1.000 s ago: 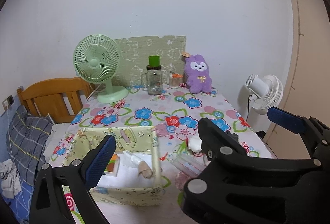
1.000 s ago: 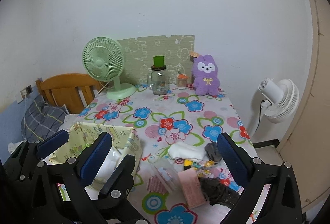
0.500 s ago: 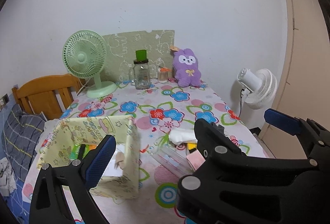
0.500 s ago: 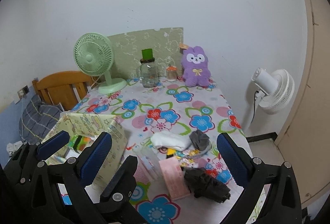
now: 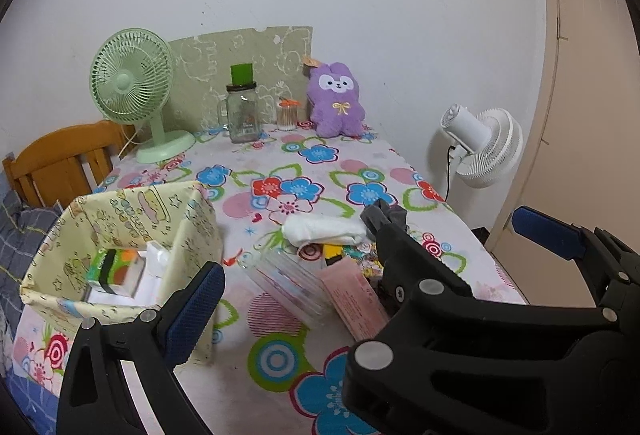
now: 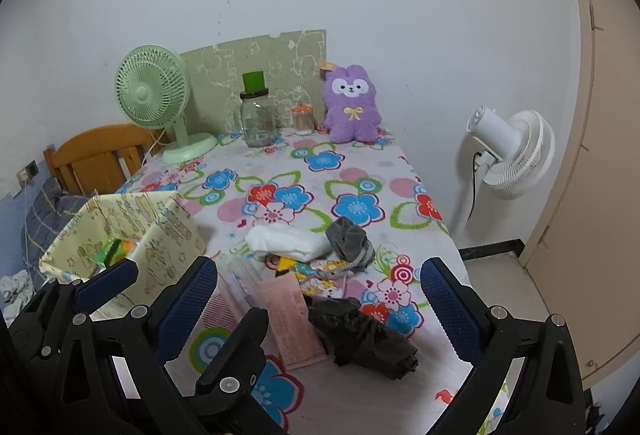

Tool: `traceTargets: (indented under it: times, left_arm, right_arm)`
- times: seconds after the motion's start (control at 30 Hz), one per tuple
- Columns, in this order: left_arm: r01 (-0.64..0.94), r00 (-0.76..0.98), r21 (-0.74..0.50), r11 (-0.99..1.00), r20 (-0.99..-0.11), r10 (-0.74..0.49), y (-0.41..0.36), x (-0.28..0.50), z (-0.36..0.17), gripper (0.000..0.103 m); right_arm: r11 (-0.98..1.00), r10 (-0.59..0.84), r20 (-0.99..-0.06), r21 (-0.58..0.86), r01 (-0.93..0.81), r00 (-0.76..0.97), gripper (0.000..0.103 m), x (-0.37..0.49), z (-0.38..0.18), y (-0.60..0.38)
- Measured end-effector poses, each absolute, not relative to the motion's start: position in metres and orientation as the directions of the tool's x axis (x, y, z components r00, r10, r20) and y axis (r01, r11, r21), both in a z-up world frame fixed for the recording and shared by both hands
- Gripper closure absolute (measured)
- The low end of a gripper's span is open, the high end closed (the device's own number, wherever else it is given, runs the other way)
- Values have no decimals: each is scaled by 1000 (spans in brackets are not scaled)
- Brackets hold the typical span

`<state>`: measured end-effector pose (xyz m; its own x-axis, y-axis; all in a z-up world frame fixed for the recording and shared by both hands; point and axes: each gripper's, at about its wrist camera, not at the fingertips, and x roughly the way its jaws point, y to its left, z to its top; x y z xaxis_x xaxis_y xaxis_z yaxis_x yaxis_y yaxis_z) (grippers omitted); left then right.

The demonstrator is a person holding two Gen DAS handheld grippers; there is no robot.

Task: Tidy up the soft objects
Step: 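Grasp the black plastic bag with the right tool, then grasp the pink paper packet with the left tool while the right tool lifts the black bag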

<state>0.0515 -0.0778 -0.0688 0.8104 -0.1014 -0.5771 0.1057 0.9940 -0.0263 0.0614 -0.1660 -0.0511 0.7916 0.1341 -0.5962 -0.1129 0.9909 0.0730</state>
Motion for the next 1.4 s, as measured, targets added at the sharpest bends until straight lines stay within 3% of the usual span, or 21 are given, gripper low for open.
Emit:
traceTargets:
  times: [0.77,1.23,1.3,1.4]
  left_arm:
    - [95,722,-12,995,-687,-77,-105,75,-130,3]
    - [39,662,-8,999,-749,-31,-115,87,-159,4]
    - [41,652,-2,999,-758,-28,-117,88,-161,4]
    - [45,654,2,999,-756,-28,-121,88,-162,4]
  right_arm:
    - [986,166,-694,97,-138,701,2,87,-119,-193]
    - [969,241,-771,155,-194,590,27,108,-157,-202]
    - [967,246,-778,160,-196,578,39,109,-160,-203]
    - [969,243,-780,161,-190,577,47,109,-162,-207]
